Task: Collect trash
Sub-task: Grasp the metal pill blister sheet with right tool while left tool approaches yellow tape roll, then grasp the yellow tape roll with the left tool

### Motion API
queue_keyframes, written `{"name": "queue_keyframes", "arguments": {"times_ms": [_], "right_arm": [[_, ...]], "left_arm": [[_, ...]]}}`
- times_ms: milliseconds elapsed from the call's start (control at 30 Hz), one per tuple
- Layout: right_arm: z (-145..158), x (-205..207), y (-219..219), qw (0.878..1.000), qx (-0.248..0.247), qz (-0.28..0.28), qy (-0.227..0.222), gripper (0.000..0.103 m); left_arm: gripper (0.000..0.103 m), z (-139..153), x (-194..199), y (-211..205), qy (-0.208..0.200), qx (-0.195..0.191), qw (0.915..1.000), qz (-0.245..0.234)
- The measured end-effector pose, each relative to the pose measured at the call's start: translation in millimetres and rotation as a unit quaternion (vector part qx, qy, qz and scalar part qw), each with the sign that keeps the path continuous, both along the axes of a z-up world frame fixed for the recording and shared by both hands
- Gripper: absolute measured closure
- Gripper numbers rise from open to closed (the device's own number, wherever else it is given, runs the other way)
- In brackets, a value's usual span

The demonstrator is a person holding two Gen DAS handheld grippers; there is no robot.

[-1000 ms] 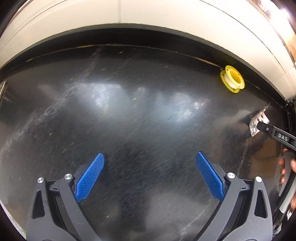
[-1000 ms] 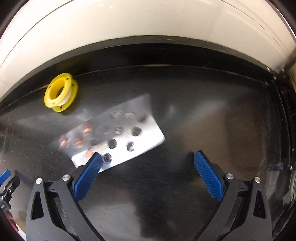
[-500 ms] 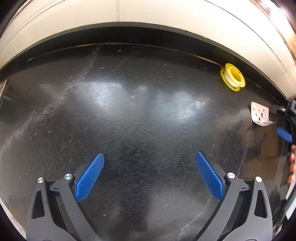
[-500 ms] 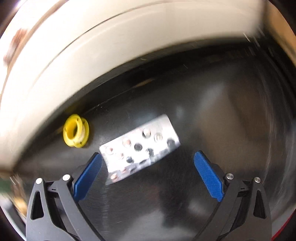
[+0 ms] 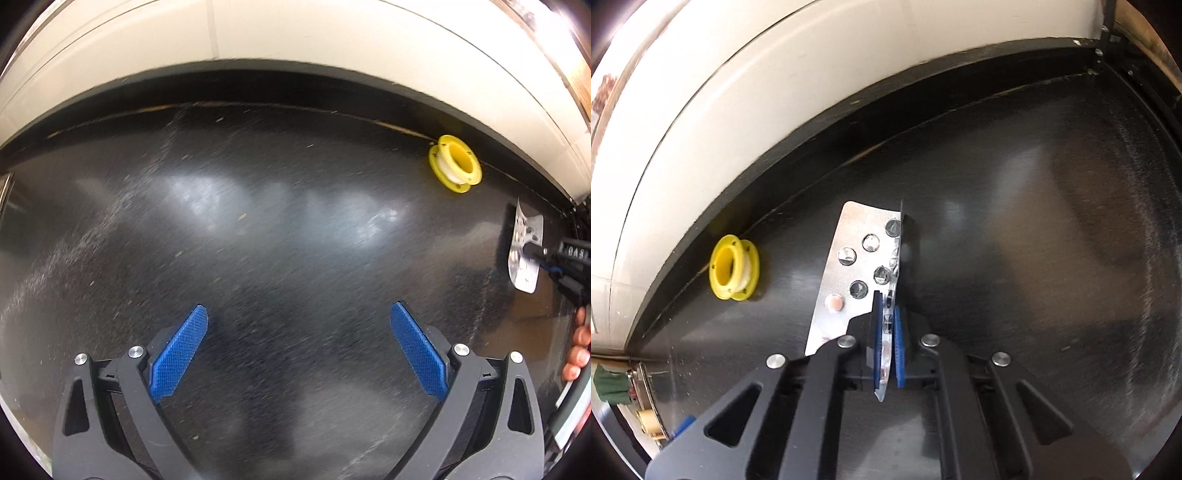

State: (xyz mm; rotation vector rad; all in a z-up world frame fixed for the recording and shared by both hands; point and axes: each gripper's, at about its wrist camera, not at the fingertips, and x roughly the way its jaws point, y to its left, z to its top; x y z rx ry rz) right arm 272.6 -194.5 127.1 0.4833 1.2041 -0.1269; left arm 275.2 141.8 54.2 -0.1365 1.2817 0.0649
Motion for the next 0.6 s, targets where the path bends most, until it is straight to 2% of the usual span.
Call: {"name": "queue_keyframes", "arguments": {"times_ms": [267,400,500,600], "right_arm": [[15.1,-27.2,-59.5,0.997,-0.058,0.044,0.015,0.097],[19.7,-41.1,-82.5,0.999,-0.038,0.034,0.018,0.097],[24.5,-46.4,-86.1,0.999,-0.036,0.036,0.012,0.097],[29.4,-50.2,-82.7,0.998,-0.044,0.046,0.005,0.097]], "left_arm": [[0.007,11.3,50.2,-43.0,-0.029,0.002,0.9995,-0.016],[0.007,13.5,89.7,-67.1,-0.042,0.007,0.9991,-0.007],[0.007,6.5,115.9,-78.3,-0.037,0.006,0.9993,0.008],[0.007,-10.7,133.0,-86.3,-0.009,0.015,0.9998,0.006]]}}
